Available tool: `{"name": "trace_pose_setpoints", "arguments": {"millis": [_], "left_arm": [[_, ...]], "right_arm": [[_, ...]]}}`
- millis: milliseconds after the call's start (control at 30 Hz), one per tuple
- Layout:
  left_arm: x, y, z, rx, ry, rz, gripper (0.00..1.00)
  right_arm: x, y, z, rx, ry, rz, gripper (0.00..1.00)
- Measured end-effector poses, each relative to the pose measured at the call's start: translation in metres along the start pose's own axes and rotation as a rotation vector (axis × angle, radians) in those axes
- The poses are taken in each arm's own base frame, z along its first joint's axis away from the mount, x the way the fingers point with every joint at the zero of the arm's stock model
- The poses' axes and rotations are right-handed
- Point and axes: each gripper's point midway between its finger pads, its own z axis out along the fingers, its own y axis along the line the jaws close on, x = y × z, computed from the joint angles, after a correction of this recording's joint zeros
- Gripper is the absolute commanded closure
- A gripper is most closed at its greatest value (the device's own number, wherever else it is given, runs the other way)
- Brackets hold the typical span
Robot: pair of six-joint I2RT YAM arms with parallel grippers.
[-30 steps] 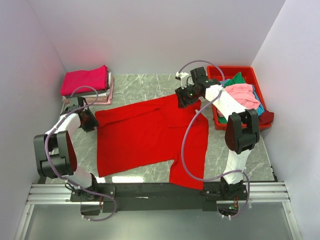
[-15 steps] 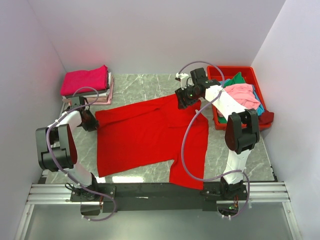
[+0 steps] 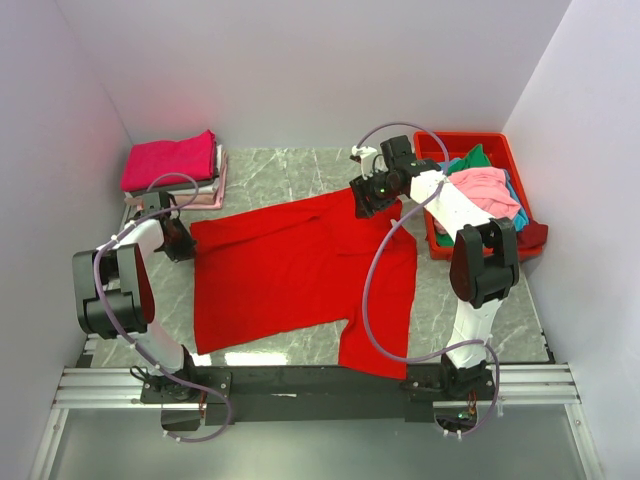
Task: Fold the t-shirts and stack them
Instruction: Fold the tshirt
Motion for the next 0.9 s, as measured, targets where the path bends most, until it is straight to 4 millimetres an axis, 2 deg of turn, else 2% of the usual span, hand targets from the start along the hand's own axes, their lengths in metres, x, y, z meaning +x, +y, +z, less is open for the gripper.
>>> {"name": "trace_pose_setpoints", "arguments": {"millis": [233, 367, 467, 600, 767, 900], "left_arm": [[0.000, 0.001, 0.000, -0.005, -0.001, 0.005, 0.99], [-0.002, 0.000, -0.003, -0.002, -0.012, 0.009, 0.71], [-0.007, -0.003, -0.012, 0.012, -0.039, 0.007, 0.66], [-0.014, -0.007, -0.021, 0.030, -0.074, 0.004, 0.65], [-0.015, -0.009, -0.021, 0.034, -0.075, -0.016, 0.64], [-0.009, -0.007, -0.013, 0.024, -0.048, -0.023, 0.64]], "right_arm": [[0.000, 0.000, 0.000, -0.001, 0.000, 0.000, 0.42], [0.000, 0.001, 0.000, -0.004, -0.001, -0.001, 0.42], [0.000, 0.001, 0.000, -0.005, -0.001, 0.000, 0.41], [0.000, 0.002, 0.000, -0.009, -0.002, -0.001, 0.42], [0.001, 0.002, 0.001, -0.013, 0.000, -0.002, 0.42], [0.006, 0.004, 0.002, -0.020, 0.010, 0.003, 0.42]]}}
